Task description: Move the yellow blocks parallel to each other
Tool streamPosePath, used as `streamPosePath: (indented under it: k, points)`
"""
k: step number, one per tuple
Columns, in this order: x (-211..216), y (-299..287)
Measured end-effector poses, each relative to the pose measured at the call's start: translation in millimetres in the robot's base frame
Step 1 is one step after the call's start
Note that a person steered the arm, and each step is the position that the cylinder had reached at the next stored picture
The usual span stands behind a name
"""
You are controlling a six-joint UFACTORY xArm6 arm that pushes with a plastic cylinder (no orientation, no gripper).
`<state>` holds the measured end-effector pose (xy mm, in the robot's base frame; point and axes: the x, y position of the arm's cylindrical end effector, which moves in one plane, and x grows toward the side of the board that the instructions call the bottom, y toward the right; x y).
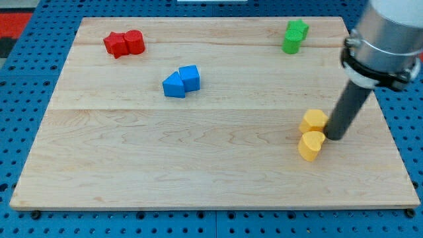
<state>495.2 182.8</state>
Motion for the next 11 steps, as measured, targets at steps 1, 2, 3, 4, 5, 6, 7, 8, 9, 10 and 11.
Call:
streamPosePath:
  k: [1,2,3,4,5,6,7,8,9,10,11]
  points:
    - [-1,10]
    - [16,59]
    - [44,55]
    - [59,10]
    - [44,-37]
    - [8,-53]
    - [-19,-76]
    - [-23,-69]
    - [-44,-66]
    - [-49,-43]
    - [-33,-40]
